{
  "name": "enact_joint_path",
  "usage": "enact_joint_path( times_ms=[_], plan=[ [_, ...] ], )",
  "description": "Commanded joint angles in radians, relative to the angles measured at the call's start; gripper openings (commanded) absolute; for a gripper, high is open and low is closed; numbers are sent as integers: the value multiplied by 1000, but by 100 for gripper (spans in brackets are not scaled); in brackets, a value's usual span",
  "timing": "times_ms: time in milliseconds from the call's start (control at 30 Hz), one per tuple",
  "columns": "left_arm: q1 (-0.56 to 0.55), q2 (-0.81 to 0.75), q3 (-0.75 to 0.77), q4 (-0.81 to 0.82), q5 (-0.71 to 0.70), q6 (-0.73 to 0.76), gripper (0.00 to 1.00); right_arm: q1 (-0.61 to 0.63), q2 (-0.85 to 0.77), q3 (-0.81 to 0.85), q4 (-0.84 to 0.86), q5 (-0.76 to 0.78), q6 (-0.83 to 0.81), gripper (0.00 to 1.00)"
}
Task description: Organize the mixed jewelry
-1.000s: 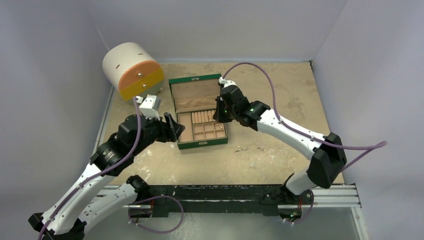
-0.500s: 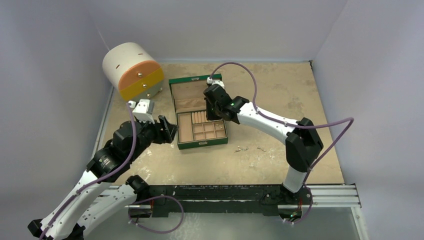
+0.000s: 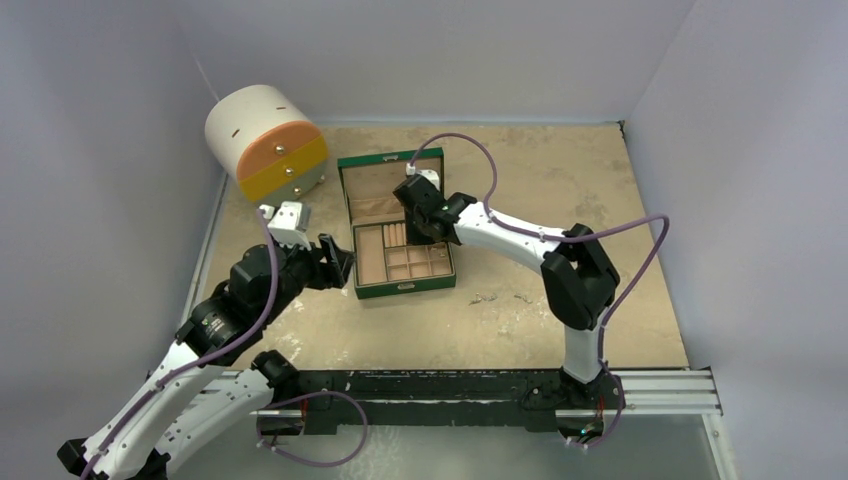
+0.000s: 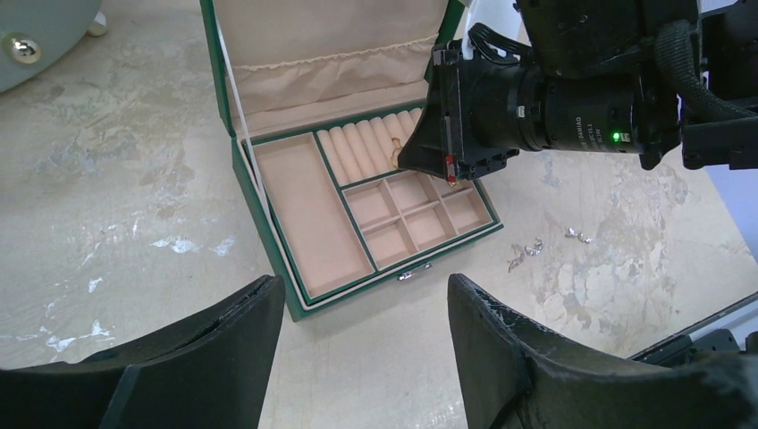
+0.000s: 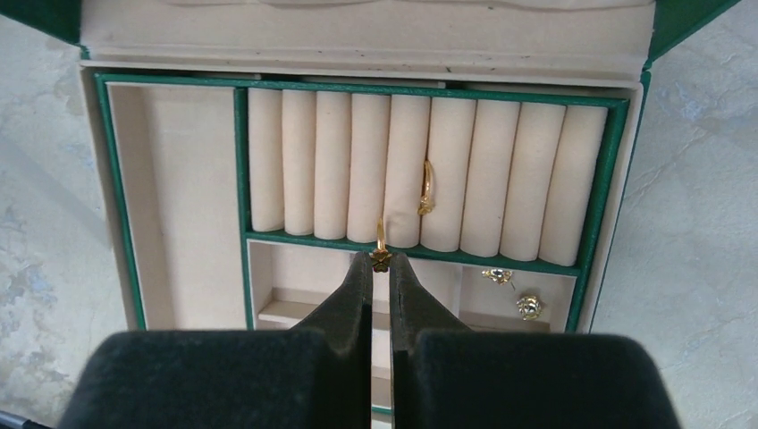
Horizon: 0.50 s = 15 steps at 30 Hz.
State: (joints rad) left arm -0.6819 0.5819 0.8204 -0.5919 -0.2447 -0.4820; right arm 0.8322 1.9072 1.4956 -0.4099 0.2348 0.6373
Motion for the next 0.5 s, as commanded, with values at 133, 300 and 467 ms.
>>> enact_joint_path(
  times_ms=[133,300,467],
  plan=[
    [-1,-9,0,50,-14,23,67,5,15,68,-48,64,52,0],
    [-1,-9,-1,49,-17,23,67,5,32,76,-47,61,70,0],
    [-1,-6,0,49,-17,23,67,5,52,90,-46,48,82,0]
  ],
)
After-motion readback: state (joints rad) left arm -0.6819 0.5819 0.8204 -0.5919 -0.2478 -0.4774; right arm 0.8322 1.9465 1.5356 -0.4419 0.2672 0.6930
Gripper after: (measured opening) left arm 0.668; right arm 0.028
